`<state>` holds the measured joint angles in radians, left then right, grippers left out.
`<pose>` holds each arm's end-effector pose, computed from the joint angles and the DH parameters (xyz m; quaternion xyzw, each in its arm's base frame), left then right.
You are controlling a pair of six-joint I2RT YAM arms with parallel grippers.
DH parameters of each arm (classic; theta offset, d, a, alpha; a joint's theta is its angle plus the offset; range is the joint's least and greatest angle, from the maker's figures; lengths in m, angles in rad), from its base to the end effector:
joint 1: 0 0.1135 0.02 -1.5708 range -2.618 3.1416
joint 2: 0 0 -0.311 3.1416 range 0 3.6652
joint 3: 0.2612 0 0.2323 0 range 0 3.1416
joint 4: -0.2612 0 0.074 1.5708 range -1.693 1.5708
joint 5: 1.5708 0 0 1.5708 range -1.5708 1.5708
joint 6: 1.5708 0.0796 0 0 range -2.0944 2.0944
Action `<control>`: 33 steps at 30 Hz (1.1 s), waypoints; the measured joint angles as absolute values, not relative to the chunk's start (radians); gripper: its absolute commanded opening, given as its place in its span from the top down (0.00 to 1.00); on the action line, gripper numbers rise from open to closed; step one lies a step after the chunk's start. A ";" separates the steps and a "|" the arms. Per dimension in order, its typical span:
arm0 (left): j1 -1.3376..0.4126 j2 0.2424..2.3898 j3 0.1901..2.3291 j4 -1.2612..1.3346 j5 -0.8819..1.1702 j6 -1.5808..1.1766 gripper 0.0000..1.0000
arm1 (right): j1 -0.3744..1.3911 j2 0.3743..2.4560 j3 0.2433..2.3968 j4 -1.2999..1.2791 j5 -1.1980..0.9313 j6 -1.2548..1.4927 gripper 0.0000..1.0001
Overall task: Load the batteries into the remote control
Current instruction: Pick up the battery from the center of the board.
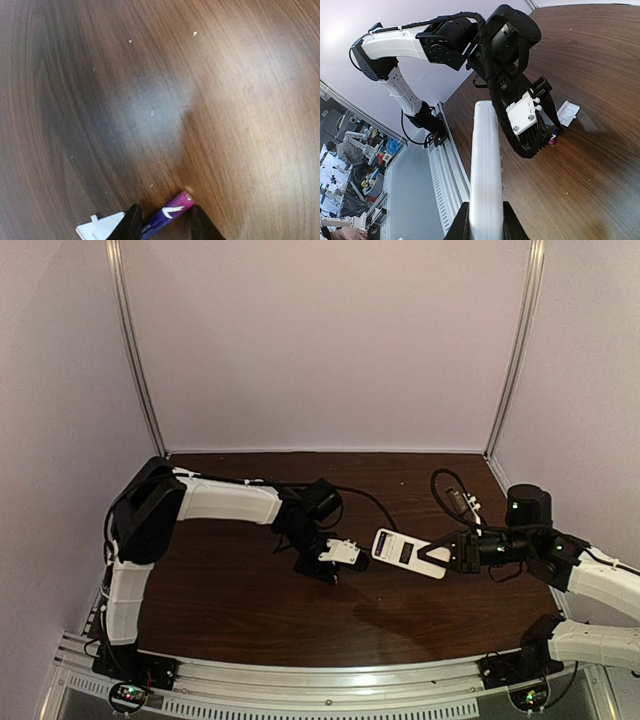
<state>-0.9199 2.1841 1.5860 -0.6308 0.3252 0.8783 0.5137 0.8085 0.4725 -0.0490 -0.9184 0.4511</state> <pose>0.2635 -0.3880 0.1503 0.7783 0.5836 -0.1630 0.1645 0.0998 0.1289 0.2751 -0.2708 0.7353 0.5580 0.2732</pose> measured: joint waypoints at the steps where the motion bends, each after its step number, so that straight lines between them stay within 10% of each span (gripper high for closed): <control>1: -0.920 2.184 1.586 -0.632 0.325 0.872 0.71 | 0.514 0.810 0.472 -0.049 -0.919 0.451 1.00; 33: -0.950 1.838 1.197 -0.539 0.322 0.223 1.00 | 0.516 0.922 0.445 -0.020 -0.860 0.517 1.00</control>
